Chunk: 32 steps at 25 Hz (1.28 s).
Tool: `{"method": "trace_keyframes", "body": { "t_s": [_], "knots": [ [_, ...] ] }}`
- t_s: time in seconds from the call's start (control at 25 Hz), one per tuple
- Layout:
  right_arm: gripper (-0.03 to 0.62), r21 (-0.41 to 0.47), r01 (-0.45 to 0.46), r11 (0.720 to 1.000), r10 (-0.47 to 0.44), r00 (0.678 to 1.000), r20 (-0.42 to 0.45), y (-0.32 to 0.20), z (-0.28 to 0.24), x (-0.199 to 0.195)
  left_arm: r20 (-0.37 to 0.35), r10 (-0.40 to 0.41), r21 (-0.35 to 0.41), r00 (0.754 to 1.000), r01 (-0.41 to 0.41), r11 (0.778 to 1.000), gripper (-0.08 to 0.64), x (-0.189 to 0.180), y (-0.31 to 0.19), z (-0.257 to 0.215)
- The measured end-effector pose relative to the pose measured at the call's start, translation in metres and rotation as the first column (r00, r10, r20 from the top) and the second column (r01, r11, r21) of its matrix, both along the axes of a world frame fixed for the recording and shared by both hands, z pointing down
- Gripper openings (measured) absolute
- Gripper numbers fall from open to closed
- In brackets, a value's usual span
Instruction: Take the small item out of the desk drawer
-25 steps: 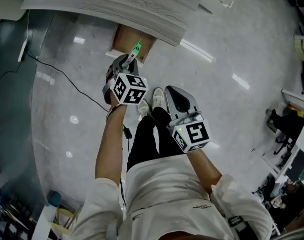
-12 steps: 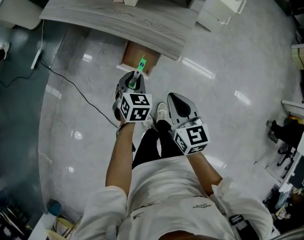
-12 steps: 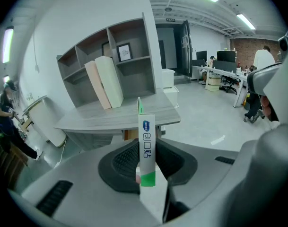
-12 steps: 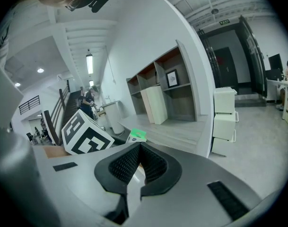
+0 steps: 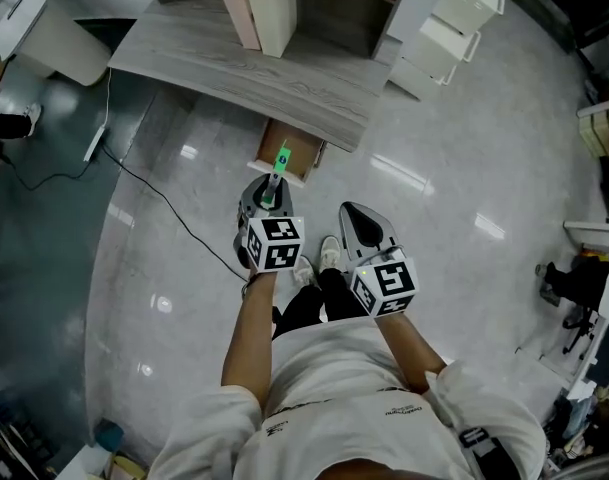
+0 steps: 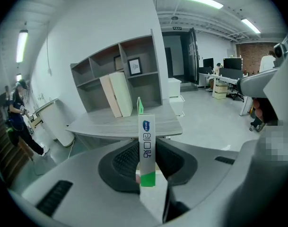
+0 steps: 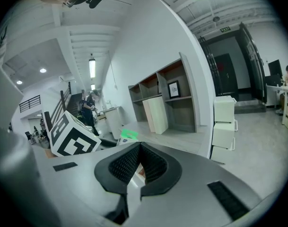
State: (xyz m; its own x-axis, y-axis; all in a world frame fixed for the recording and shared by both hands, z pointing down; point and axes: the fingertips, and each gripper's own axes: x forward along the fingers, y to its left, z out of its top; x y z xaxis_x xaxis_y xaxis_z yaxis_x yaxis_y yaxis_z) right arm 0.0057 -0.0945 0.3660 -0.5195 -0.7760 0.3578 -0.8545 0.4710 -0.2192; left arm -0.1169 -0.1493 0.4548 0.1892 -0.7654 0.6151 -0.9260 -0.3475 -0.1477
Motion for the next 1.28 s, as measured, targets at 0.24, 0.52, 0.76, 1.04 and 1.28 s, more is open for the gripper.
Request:
{"method": "trace_keyframes", "body": {
  "t_s": [0.24,0.52,0.76,1.04,1.28],
  "knots": [
    [0.031,0.026,0.004,1.000,-0.004,1.000,-0.004,0.009,-0.035,0.000,-0.060,-0.045,0.031,0.997,0.047,0.998,0.100,-0.007,0.023,-0.042],
    [0.031,0.085,0.018,0.996,-0.018,1.000,-0.007,0.015,-0.083,-0.004,-0.166,-0.084,0.108,0.983,0.102,0.989,0.100,-0.016,0.039,-0.120],
    [0.031,0.125,0.030,0.992,-0.031,0.999,0.011,0.023,-0.120,-0.007,-0.211,-0.101,0.180,0.972,0.140,0.974,0.100,-0.020,0.058,-0.163],
    [0.031,0.171,0.043,0.984,-0.045,0.999,0.008,0.025,-0.148,-0.009,-0.251,-0.071,0.270,0.966,0.140,0.953,0.100,-0.016,0.070,-0.202],
    [0.032,0.203,0.044,0.978,-0.046,0.999,0.005,0.020,-0.166,-0.008,-0.297,-0.066,0.316,0.953,0.163,0.935,0.100,-0.016,0.076,-0.226]
  ]
}}
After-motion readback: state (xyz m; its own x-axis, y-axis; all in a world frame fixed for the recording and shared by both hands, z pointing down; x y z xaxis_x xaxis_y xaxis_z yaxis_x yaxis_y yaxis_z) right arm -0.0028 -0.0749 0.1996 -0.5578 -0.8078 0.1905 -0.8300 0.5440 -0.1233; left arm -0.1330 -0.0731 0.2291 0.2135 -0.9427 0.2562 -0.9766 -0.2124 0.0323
